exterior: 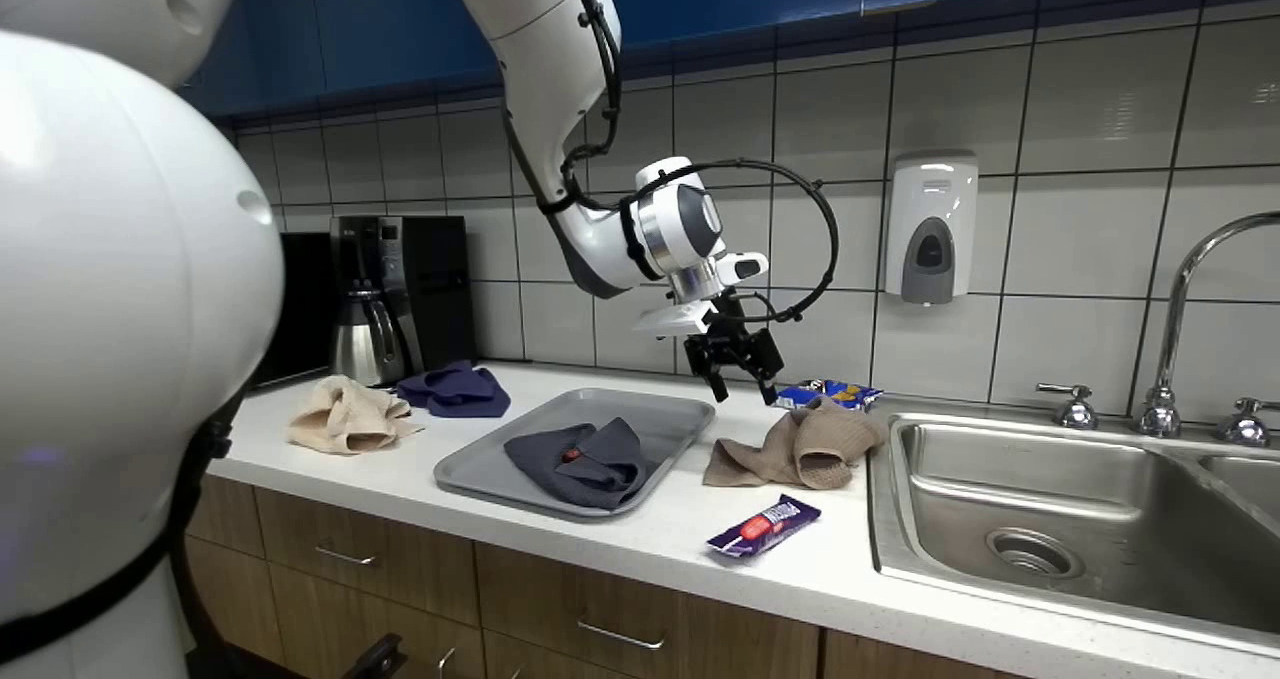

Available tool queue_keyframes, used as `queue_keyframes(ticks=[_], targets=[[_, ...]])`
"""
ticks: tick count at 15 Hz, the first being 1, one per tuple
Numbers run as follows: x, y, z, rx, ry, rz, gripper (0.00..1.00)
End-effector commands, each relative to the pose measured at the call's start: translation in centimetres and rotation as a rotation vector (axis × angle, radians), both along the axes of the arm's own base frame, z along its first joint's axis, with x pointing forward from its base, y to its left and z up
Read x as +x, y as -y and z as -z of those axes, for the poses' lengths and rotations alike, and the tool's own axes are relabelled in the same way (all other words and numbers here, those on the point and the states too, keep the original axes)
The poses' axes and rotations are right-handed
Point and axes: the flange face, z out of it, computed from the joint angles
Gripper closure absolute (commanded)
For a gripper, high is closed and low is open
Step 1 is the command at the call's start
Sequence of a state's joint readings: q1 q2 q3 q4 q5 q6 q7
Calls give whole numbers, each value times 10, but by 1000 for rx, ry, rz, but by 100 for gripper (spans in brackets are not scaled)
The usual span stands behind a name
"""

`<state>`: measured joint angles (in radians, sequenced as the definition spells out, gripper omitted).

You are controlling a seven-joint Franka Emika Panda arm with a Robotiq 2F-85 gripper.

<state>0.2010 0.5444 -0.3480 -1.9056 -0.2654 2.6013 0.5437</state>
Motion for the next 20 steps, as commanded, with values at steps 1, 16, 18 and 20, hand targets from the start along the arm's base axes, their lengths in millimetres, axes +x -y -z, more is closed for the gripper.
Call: queue_keyframes(ticks=[1, 16, 18, 20], targets=[[-23, -17, -18, 30, 10, -51, 0], [-75, -94, -13, 92, -60, -201, 0], [-78, -104, -10, 100, -69, -221, 0], [-81, -113, -7, 105, -77, -237, 0]])
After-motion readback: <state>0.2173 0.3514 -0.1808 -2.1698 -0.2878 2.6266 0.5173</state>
